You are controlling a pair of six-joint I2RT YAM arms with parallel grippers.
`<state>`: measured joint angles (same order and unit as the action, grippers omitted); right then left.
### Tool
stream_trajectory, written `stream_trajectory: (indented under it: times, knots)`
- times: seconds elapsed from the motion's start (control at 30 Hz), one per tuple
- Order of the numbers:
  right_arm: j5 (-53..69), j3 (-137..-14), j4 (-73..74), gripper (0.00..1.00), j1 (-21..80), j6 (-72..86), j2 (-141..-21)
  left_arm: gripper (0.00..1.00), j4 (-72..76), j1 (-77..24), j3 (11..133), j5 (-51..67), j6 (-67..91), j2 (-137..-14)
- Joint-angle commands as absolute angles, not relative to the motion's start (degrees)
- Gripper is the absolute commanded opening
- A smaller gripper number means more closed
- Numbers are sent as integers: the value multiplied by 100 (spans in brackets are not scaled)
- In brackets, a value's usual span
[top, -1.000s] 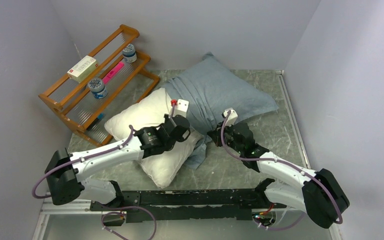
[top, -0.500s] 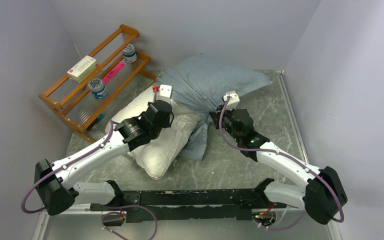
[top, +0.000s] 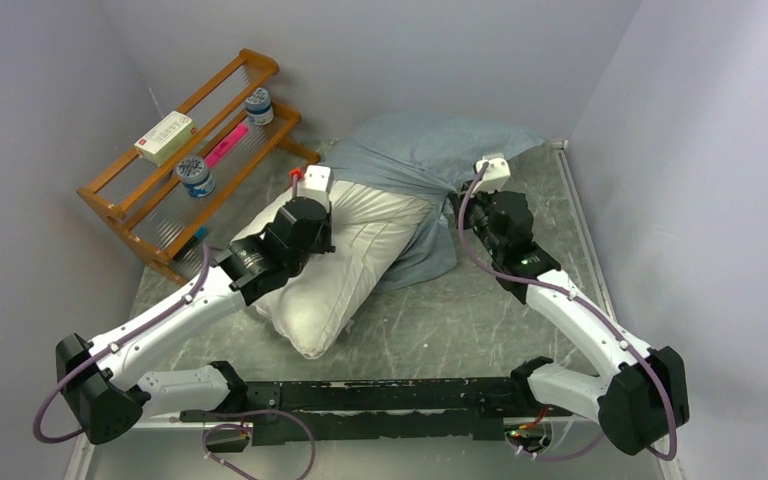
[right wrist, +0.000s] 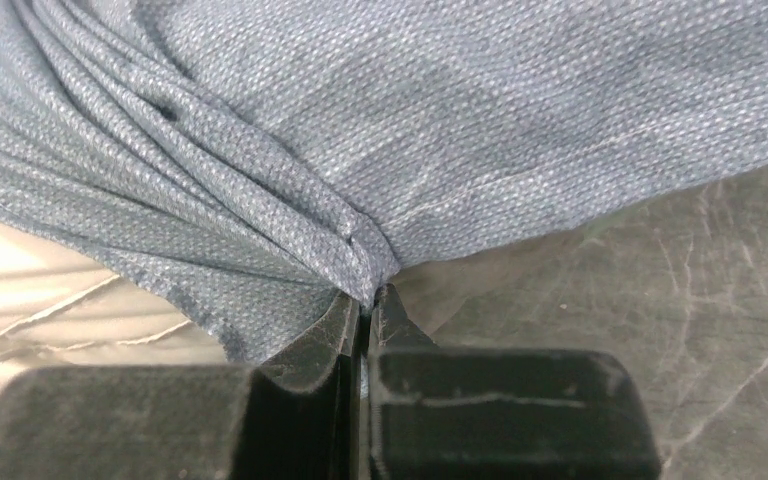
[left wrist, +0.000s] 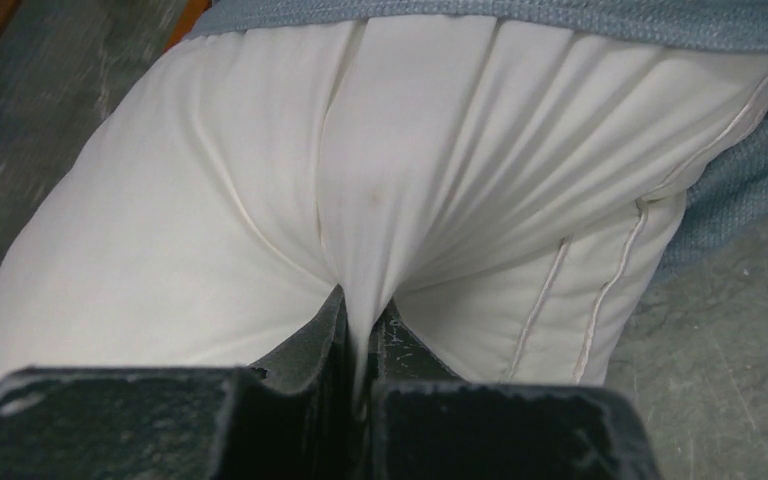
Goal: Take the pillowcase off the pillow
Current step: Remove the pillow from the pillowcase.
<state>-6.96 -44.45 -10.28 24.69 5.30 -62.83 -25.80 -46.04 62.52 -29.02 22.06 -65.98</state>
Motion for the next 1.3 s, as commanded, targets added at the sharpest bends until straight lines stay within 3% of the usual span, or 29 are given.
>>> stream_trajectory:
  times: [0.0, 0.47, 0.83, 1.27]
  knots:
    - [-2291, -5177, -2196, 0, 1788, 96, -5747, 5, -3667, -4331, 6034, -3558, 1996, -6299]
    - [-2053, -5731, -1803, 0, 1562, 125, -5846, 5, -3473, -4350, 5410, -1825, 1696, -5758]
    - [-1452, -4807, -876, 1, 1564, 919, -5498, 5, -2645, -5212, 4602, -858, 2278, -5706]
    - [-675, -4746, -663, 38, 1574, 857, -5061, 5, -1702, -5393, 4583, 297, 2821, -5730]
